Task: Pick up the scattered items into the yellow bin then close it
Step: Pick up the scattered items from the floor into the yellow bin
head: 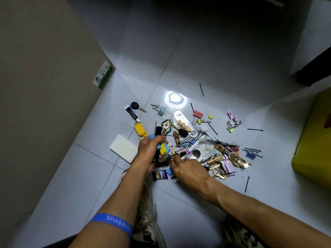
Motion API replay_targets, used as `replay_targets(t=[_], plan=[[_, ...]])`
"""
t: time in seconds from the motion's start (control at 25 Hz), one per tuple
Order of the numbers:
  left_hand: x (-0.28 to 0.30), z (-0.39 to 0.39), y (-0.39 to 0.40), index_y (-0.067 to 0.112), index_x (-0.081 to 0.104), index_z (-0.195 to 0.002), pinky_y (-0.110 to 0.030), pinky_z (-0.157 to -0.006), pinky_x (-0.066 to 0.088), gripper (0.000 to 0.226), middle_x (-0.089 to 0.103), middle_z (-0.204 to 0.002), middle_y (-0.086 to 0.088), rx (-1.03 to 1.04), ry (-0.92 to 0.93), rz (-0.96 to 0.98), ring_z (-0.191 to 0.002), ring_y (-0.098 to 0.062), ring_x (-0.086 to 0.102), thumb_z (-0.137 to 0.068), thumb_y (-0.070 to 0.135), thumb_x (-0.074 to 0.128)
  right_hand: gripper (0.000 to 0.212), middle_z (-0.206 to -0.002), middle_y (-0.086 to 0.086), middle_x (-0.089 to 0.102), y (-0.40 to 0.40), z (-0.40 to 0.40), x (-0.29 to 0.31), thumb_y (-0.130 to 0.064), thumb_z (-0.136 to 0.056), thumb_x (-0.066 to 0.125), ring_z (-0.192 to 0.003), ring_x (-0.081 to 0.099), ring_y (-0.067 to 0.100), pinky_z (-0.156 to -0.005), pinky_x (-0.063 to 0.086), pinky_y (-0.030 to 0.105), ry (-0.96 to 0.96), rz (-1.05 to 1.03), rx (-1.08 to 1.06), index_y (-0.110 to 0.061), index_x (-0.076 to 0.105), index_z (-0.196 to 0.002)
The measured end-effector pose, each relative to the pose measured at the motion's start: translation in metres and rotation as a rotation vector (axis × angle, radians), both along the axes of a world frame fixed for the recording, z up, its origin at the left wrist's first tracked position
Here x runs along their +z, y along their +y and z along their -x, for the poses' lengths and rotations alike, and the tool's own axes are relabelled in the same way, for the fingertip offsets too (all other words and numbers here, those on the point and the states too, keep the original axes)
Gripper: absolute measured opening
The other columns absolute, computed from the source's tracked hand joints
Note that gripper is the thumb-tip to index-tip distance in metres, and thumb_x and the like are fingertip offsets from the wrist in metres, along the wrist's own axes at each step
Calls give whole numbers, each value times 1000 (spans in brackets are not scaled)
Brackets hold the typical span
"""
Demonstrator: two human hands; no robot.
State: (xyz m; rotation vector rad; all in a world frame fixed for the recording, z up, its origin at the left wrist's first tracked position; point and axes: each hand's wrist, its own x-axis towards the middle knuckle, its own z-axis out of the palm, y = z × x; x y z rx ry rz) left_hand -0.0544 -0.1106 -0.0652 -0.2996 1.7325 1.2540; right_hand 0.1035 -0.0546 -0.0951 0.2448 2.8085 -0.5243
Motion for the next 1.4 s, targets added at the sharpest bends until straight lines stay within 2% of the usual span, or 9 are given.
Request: replay_targets(t=[0.08, 0.16, 0.44, 0.76, 0.88, 0.96, 1.04, 1.16, 1.4], plan=[[7, -3, 4, 7, 68, -81, -21, -41, 36, 5, 68, -70, -9, 25, -17, -14, -55, -23, 55, -83, 9, 63, 9, -94, 7, 57, 11, -2, 8, -11, -92, 60, -64, 57, 21, -56, 47, 33, 51, 180, -175, -10, 60, -101], [19, -10, 11, 6, 66, -93, -20, -39, 34, 13, 64, -72, -14, 40, -31, -64, -48, -21, 50, -82, 6, 59, 6, -91, 3, 65, 29, -10, 29, -21, -93, 62, -72, 64, 18, -63, 48, 28, 78, 711, -542, -17, 65, -96], [125, -110, 103, 23, 65, -107, -18, -38, 33, 32, 72, -79, -14, -110, -154, -343, -52, -20, 52, -84, 3, 56, 18, -86, 10, 69, 106, -83, 156, -20, -87, 67, -53, 54, 11, -47, 47, 23, 635, 1595, -1172, -11, 74, -101], [225, -267, 216, 13, 60, -104, -19, -37, 36, 23, 68, -84, -15, -406, -168, -529, -47, -20, 54, -85, 2, 54, 25, -85, 8, 72, 167, -228, 253, -22, -87, 60, -61, 65, 14, -47, 52, 26, 1270, 1385, -1434, -7, 60, -107], [242, -316, 237, 9, 63, -117, -33, -59, 57, 28, 70, -98, -18, -496, -219, -508, -70, -29, 68, -91, 17, 61, 25, -115, 17, 69, 182, -271, 254, -16, -99, 51, -99, 69, 30, -81, 58, 47, 1341, 1183, -1682, -5, 59, -120], [251, -328, 241, 9, 66, -119, -36, -69, 61, 42, 73, -107, -16, -554, -415, -595, -84, -28, 73, -97, 42, 51, 33, -123, 14, 65, 188, -287, 257, -26, -103, 45, -104, 68, 26, -87, 55, 45, 1378, 1228, -1744, -8, 58, -127], [250, -326, 241, 11, 59, -129, -33, -75, 59, 59, 69, -121, -12, -551, -493, -660, -96, -21, 71, -98, 57, 36, 40, -134, 5, 58, 189, -295, 261, -34, -103, 38, -113, 63, 14, -91, 51, 36, 1381, 1293, -1739, -14, 54, -133], [243, -312, 232, 12, 37, -148, -28, -97, 41, 67, 44, -150, -5, -479, -330, -627, -126, -16, 51, -100, 58, 30, 49, -156, 3, 34, 183, -294, 260, -31, -104, 31, -145, 28, 16, -118, 21, 40, 1353, 1235, -1756, -10, 37, -148], [170, -235, 163, 11, 54, -134, -38, -104, 42, 47, 57, -137, -7, -296, 9, -359, -124, -21, 54, -103, 42, 38, 33, -123, -2, 65, 126, -200, 213, -29, -102, 43, -113, 63, 16, -95, 51, 32, 916, 1282, -1545, -14, 64, -122]])
